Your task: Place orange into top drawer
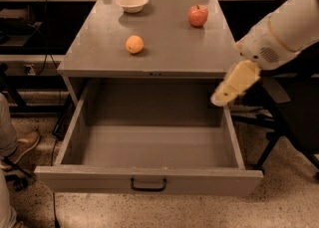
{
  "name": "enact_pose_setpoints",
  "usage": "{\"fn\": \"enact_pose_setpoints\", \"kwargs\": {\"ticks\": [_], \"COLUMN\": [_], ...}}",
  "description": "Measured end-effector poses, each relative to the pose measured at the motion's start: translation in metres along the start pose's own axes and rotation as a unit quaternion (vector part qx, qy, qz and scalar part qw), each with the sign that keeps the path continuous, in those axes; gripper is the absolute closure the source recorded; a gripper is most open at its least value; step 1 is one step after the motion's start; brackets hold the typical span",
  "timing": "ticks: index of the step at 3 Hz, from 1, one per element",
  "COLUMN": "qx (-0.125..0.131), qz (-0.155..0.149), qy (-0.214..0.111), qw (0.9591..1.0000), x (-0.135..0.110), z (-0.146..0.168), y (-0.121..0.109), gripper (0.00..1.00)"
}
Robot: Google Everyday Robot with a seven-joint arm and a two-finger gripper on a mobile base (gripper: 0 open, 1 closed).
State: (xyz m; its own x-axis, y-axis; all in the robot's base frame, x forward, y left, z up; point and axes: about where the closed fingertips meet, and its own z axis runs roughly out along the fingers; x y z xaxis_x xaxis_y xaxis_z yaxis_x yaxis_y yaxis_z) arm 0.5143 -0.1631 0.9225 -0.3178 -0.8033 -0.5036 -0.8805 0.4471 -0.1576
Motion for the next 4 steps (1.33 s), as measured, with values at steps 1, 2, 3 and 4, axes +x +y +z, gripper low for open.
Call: {"fn": "enact_pose_setpoints", "kwargs": {"ticks": [1,2,3,4], "qx": [0.017,0.018,0.017,0.03], "qz": [0.063,0.055,0.055,0.052], "qy": [-0.073,-0.069,-0.068,-0.1], "qw": [0.9952,0.9959,0.996,0.9932], "x": [-0.034,-0.034,-0.033,-0.054], "z": [0.05,0.045,0.045,0.056], "y": [-0.034,-0.031,-0.031,-0.047], "gripper": [0.0,0.0,0.0,0.0]}}
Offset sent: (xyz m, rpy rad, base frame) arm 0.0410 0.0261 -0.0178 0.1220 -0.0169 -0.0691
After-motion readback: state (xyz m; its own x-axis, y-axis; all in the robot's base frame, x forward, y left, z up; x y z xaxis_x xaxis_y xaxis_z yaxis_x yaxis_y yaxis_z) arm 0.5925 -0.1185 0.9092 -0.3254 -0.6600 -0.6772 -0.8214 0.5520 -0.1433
